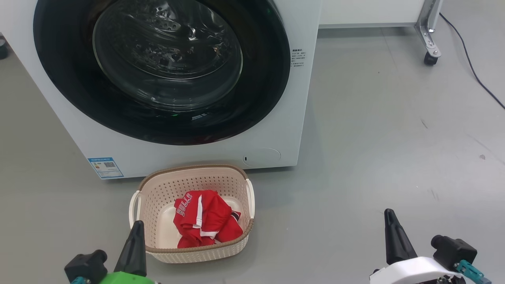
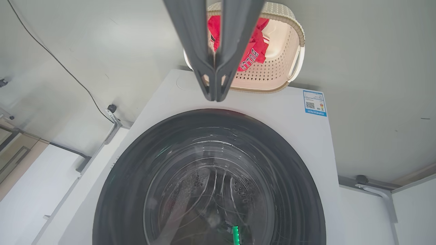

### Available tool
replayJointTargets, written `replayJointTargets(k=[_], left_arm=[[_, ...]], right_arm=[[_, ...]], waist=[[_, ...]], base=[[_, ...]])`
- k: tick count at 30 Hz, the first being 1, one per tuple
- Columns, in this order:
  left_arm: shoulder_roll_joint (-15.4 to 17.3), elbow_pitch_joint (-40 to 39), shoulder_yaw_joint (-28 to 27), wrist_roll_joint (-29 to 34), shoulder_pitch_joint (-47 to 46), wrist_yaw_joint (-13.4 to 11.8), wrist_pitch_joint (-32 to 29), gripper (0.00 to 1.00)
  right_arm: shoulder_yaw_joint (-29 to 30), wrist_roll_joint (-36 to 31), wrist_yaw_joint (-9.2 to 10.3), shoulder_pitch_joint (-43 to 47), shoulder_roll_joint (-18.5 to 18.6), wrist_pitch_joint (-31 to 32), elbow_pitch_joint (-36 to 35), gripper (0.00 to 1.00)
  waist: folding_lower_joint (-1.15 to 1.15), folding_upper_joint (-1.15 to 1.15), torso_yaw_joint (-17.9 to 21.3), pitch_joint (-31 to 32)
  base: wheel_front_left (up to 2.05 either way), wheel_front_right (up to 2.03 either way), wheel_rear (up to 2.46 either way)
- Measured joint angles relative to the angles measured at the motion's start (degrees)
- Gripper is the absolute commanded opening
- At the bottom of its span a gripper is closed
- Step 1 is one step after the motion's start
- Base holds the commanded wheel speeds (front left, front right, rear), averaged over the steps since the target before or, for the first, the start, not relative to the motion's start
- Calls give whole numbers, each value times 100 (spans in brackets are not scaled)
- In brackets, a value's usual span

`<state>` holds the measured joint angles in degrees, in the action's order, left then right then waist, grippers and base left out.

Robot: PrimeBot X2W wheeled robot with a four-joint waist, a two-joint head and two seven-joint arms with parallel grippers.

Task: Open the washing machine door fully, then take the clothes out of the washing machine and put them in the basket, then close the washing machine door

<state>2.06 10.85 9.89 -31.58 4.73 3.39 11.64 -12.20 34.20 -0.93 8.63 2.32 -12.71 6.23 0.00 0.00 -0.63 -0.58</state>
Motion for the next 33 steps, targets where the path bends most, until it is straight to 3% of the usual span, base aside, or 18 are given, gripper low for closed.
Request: replayJointTargets(k=[33], left_arm=[[86, 130, -434, -2596, -187, 103, -638, 0]], right_arm=[[542, 2637, -142, -384, 205, 569, 203, 0]], waist=[[0, 0, 24, 11]], base=[[0, 0, 0]])
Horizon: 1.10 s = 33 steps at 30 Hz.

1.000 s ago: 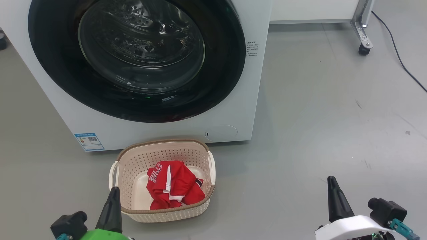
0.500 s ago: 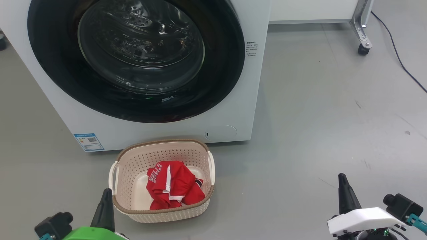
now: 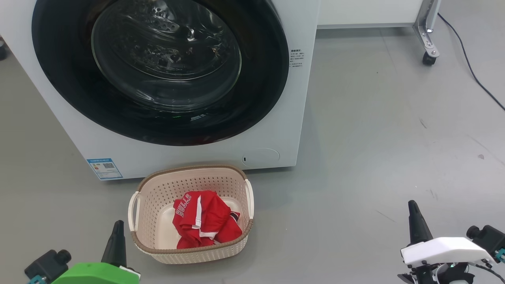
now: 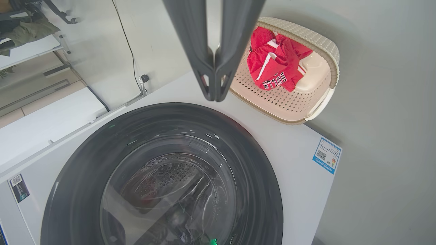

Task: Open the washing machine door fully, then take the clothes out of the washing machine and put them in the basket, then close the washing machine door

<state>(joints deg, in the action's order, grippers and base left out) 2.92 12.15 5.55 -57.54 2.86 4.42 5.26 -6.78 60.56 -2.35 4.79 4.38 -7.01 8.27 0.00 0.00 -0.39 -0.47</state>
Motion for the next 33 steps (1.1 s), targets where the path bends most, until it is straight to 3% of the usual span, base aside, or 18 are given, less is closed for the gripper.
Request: replayJointTargets(k=[33], left_arm=[[97, 193, -390, -2497, -348, 144, -554, 0]], right_arm=[[490, 2487, -260, -457, 151, 509, 368, 0]], waist=[[0, 0, 25, 17]], base=[[0, 0, 0]])
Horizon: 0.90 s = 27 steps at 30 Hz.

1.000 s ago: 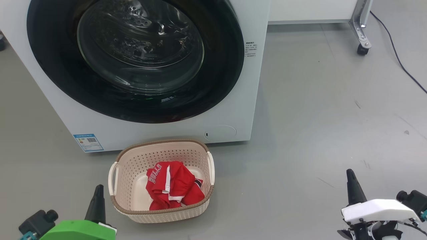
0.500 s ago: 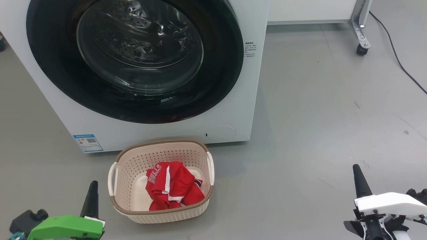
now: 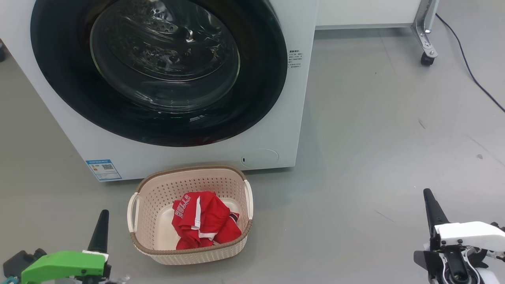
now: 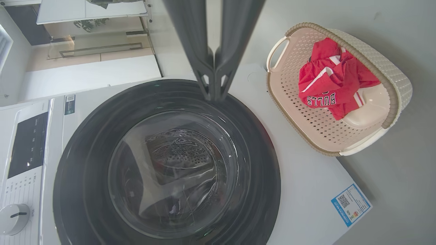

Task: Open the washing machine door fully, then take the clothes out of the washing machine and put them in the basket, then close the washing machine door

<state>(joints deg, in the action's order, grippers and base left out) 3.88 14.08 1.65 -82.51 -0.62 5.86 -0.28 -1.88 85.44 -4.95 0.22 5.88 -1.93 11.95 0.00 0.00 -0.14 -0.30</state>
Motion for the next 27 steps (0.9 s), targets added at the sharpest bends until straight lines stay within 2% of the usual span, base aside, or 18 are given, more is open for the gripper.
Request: replayJointTargets(k=[15, 27], left_arm=[[40, 92, -192, -1248, -176, 58, -270, 0], [42, 119, -204, -1247, -227, 101, -276, 0]], right_arm=[[242, 1191, -109, -229, 70, 240, 176, 0], [256, 1228, -147, -250, 77, 264, 235, 0]], waist=[[0, 0, 12, 8], [0, 0, 13, 10]], base=[[0, 0, 0], [0, 0, 0]])
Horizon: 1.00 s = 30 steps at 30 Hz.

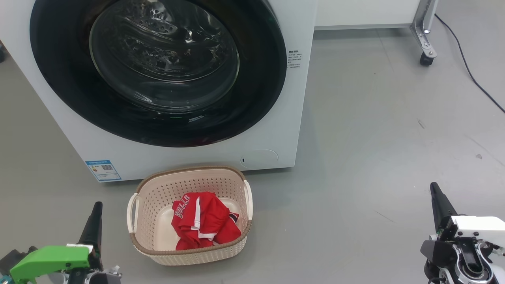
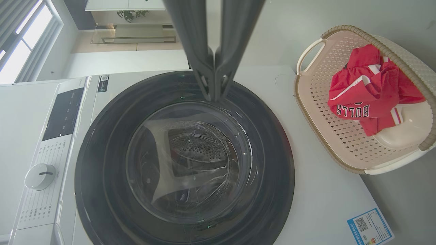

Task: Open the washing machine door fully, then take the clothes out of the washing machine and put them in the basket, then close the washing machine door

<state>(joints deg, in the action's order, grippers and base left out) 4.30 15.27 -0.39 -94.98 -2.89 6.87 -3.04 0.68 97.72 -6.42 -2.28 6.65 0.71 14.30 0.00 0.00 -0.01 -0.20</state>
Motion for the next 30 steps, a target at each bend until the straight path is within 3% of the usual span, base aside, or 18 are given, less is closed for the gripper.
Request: replayJointTargets(k=[30], left_arm=[[0, 48, -21, 0, -5, 1, -26, 0]], right_arm=[[21, 0, -9, -75, -2, 9, 92, 0]], waist=[[0, 0, 1, 3]], base=[[0, 0, 0]])
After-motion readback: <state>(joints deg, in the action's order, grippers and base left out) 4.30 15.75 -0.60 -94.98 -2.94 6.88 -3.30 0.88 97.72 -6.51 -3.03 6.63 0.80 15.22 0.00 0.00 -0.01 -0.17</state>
